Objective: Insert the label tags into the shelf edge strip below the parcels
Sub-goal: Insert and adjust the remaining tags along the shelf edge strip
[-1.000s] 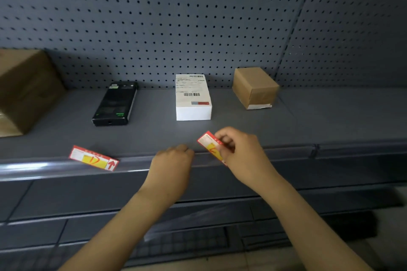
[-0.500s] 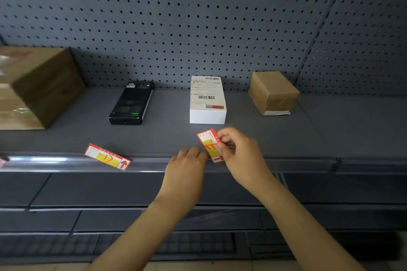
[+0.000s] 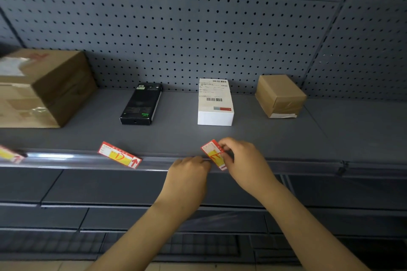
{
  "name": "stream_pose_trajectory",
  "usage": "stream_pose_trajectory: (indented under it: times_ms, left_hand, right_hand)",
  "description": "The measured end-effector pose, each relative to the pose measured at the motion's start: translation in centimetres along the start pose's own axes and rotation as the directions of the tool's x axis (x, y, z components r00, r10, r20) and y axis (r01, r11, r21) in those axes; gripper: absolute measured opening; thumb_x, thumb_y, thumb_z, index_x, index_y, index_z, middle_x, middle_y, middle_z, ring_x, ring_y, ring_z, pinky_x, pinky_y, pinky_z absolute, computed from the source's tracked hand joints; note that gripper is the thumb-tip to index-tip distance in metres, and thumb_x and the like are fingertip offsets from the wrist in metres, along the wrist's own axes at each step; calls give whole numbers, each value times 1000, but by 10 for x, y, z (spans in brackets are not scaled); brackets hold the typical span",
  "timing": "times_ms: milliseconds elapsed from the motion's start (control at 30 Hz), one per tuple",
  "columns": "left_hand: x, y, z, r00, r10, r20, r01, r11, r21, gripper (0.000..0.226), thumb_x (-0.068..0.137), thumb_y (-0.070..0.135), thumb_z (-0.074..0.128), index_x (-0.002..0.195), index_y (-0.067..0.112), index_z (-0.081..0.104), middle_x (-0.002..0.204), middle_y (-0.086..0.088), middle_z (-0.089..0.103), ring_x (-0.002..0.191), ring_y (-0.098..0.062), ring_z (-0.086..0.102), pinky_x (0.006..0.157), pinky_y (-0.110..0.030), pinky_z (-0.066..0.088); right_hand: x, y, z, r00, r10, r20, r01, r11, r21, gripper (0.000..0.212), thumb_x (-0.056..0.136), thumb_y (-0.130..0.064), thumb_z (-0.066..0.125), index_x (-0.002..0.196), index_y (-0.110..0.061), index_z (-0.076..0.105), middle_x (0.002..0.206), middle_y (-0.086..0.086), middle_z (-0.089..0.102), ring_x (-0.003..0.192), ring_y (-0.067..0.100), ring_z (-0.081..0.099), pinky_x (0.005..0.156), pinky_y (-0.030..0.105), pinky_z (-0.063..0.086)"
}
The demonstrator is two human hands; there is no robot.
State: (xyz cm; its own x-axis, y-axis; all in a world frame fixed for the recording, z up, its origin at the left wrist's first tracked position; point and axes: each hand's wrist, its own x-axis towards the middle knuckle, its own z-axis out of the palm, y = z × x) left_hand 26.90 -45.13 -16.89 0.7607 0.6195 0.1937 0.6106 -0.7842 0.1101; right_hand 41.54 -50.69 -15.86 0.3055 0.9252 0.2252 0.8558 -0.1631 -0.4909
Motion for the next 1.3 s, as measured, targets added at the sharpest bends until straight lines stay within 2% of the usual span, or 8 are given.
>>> stream_pose_trajectory:
  times_ms: [167, 333, 500, 667, 767, 867, 1167, 1300]
  left_hand:
    - [-12, -15, -12, 998, -68, -5, 68, 997, 34, 22, 87, 9, 45, 94, 19, 63, 100, -1, 65, 89, -22, 61, 74, -28, 47]
    - [-28, -39, -37, 980, -170, -102, 168, 985, -32, 20, 87, 12, 52, 98, 17, 67, 99, -5, 69, 87, -29, 65, 73, -33, 51]
    - [-54, -80, -63, 935, -307, -176, 308, 951, -23, 17, 87, 19, 56, 100, 22, 66, 103, -2, 69, 92, -27, 63, 75, -33, 48]
    - [-95, -142, -88, 869, -443, -222, 453, 892, -6, 23, 86, 23, 57, 109, 23, 61, 107, -1, 67, 100, -27, 61, 81, -35, 47]
    - [-128, -190, -103, 829, -509, -232, 527, 850, 15, 27, 86, 26, 55, 113, 24, 58, 113, 1, 65, 106, -23, 59, 87, -35, 46]
    - [-164, -240, -121, 802, -557, -216, 577, 815, 43, 31, 87, 34, 56, 117, 27, 55, 116, 4, 63, 108, -21, 58, 90, -35, 43]
    - [-245, -366, -171, 709, -656, -259, 697, 707, 118, 34, 87, 40, 56, 120, 31, 52, 120, 7, 61, 112, -18, 56, 95, -35, 40]
    - [-263, -415, -180, 658, -702, -271, 745, 660, 97, 31, 89, 38, 55, 119, 31, 53, 120, 7, 61, 112, -17, 56, 96, -35, 39]
  right_hand:
    - [-2, -7, -6, 1000, 7, -27, -7, 1000, -12, 43, 87, -21, 66, 127, -25, 51, 125, 4, 60, 114, 21, 55, 89, 30, 48]
    - [1, -45, -6, 972, -155, -179, 152, 988, -32, 36, 84, -2, 64, 118, -13, 58, 120, 6, 61, 117, 24, 47, 97, 38, 44]
    - [3, -98, 15, 957, -279, -76, 279, 960, -9, 32, 86, -10, 63, 117, -20, 59, 116, -1, 62, 111, 17, 52, 91, 27, 41]
    - [19, -168, 50, 922, -378, 89, 376, 926, 38, 25, 87, -16, 62, 111, -21, 59, 110, -2, 64, 104, 20, 54, 81, 31, 44]
    - [30, -217, 79, 885, -444, 138, 432, 895, 112, 25, 89, -19, 61, 114, -21, 59, 112, -2, 63, 104, 16, 55, 83, 27, 48]
    - [43, -276, 108, 849, -506, 152, 483, 860, 164, 21, 89, -19, 60, 110, -21, 60, 110, -1, 65, 103, 18, 56, 84, 37, 51]
    - [74, -421, 191, 763, -628, 155, 585, 772, 249, 23, 88, -22, 61, 111, -23, 59, 110, -3, 62, 105, 19, 53, 86, 32, 45]
    - [100, -467, 225, 723, -671, 167, 630, 739, 241, 22, 89, -27, 60, 111, -27, 58, 111, -9, 61, 106, 16, 51, 77, 28, 39]
